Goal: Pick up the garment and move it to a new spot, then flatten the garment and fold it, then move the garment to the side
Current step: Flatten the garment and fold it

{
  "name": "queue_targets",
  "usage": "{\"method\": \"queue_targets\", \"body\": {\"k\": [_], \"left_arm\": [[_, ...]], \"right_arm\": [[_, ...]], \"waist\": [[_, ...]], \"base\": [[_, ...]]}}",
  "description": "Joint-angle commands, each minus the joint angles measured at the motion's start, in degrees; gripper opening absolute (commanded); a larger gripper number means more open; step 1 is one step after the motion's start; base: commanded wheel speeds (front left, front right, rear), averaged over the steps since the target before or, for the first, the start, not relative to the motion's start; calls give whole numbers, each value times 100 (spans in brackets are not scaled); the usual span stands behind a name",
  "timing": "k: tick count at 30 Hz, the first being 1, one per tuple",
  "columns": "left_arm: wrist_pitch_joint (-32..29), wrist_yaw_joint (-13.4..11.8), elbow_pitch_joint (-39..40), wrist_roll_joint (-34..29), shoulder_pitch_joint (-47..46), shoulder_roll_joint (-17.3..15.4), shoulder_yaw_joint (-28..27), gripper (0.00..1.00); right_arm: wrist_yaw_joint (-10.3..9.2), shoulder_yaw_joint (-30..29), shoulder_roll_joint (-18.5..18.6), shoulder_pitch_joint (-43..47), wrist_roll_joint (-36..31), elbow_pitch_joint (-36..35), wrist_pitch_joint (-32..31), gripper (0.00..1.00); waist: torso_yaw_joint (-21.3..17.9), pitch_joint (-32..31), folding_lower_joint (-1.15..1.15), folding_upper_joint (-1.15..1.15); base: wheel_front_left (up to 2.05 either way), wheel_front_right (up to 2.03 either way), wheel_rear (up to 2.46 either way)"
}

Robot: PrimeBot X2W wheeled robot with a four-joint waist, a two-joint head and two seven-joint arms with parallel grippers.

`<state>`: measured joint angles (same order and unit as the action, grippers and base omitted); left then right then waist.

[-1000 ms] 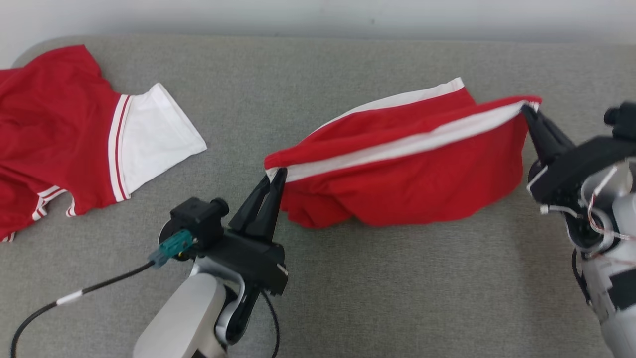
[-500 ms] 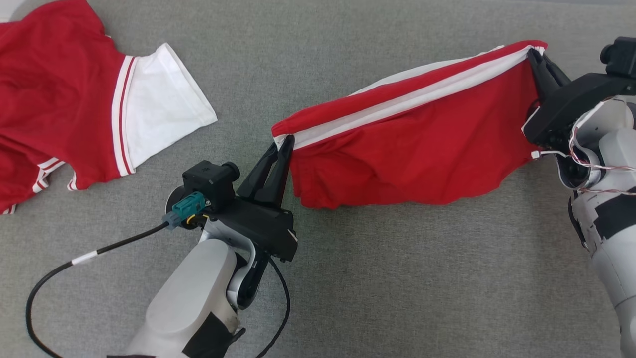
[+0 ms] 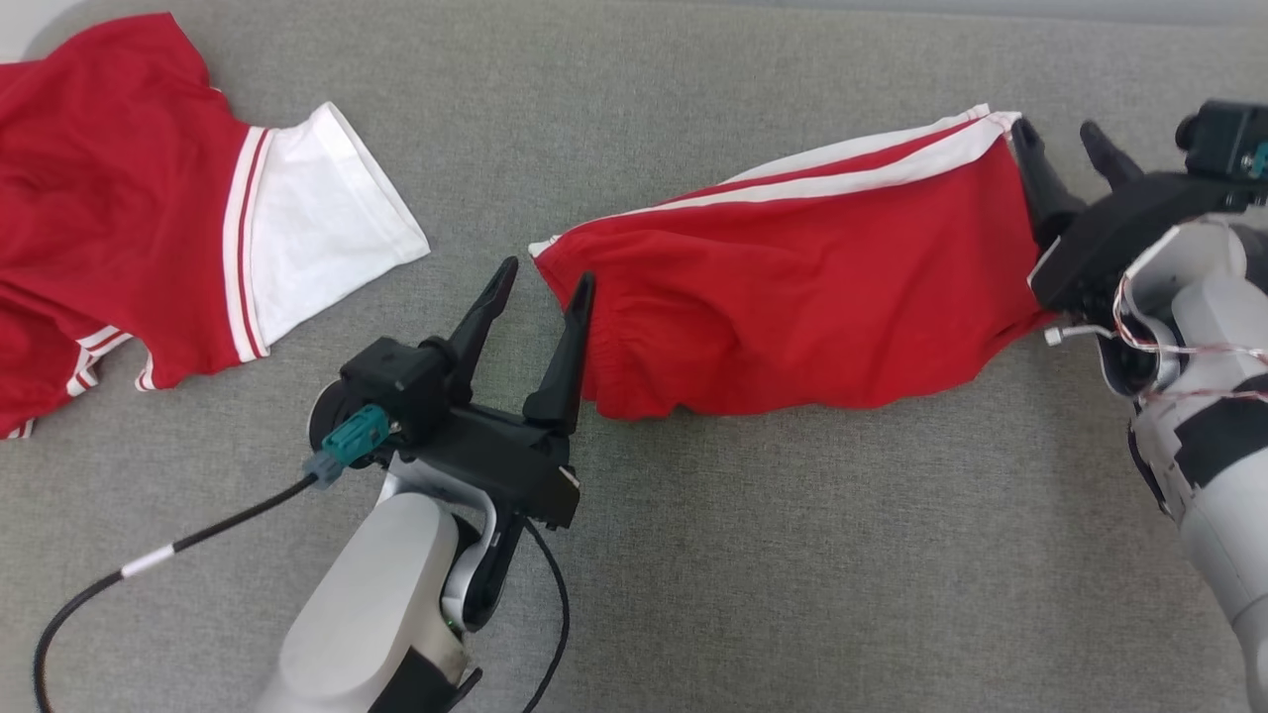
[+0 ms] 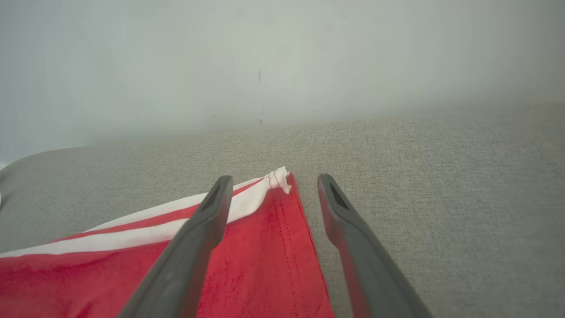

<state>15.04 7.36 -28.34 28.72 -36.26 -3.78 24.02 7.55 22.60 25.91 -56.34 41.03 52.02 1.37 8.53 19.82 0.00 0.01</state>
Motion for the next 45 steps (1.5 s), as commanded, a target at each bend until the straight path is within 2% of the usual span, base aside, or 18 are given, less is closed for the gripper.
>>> {"method": "queue_targets", "body": {"k": [1, 6, 11, 15, 19, 20, 21, 22, 29, 39, 45], "left_arm": [[20, -25, 62, -76, 100, 13, -44, 100], [20, -174, 672, -735, 561, -50, -469, 100], [21, -442, 1342, -1408, 1241, -93, -933, 100], [20, -588, 1774, -1620, 1780, -49, -1418, 100], [21, -567, 1945, -1695, 2217, 20, -1766, 100], [20, -545, 1952, -1725, 2296, 33, -1817, 100], [20, -544, 1961, -1766, 2360, 37, -1860, 100], [20, -528, 1966, -1778, 2412, 45, -1899, 100], [20, -513, 1969, -1834, 2718, 82, -2117, 100], [20, -454, 1965, -1847, 3167, 92, -2330, 100], [21, -460, 2024, -1860, 3333, 92, -2418, 100]], "right_arm": [[-13, 37, 27, 98, 65, 22, 15, 100], [-14, 257, 190, 394, 305, 130, 78, 100], [-14, 424, 266, 680, 482, 245, 115, 100], [-14, 560, 303, 806, 578, 336, 177, 100], [-14, 686, 281, 898, 655, 521, 82, 100], [-14, 729, 253, 927, 679, 548, 31, 82], [-14, 774, 236, 956, 705, 556, -5, 15], [-14, 807, 223, 974, 731, 563, -9, 0], [-14, 837, 194, 1113, 1082, 558, 126, 0], [-14, 798, 774, 2058, 1717, 203, 361, 0], [-14, 780, 928, 2378, 1941, -23, 438, 0]], "waist": [[-12, -66, 0, -1], [50, -192, 0, -1], [139, -260, 0, -1], [205, -279, 0, -1], [270, -303, 0, -1], [283, -310, 0, -1], [297, -321, 0, -1], [306, -332, 0, -1], [214, -618, 0, -1], [-136, -1073, 0, -1], [-332, -1149, 0, -1]], "base": [[0, 0, 0], [0, 0, 0], [0, 0, 0], [0, 0, 0], [0, 0, 0], [0, 0, 0], [0, 0, 0], [0, 0, 0], [0, 0, 0], [0, 0, 0], [0, 0, 0]]}}
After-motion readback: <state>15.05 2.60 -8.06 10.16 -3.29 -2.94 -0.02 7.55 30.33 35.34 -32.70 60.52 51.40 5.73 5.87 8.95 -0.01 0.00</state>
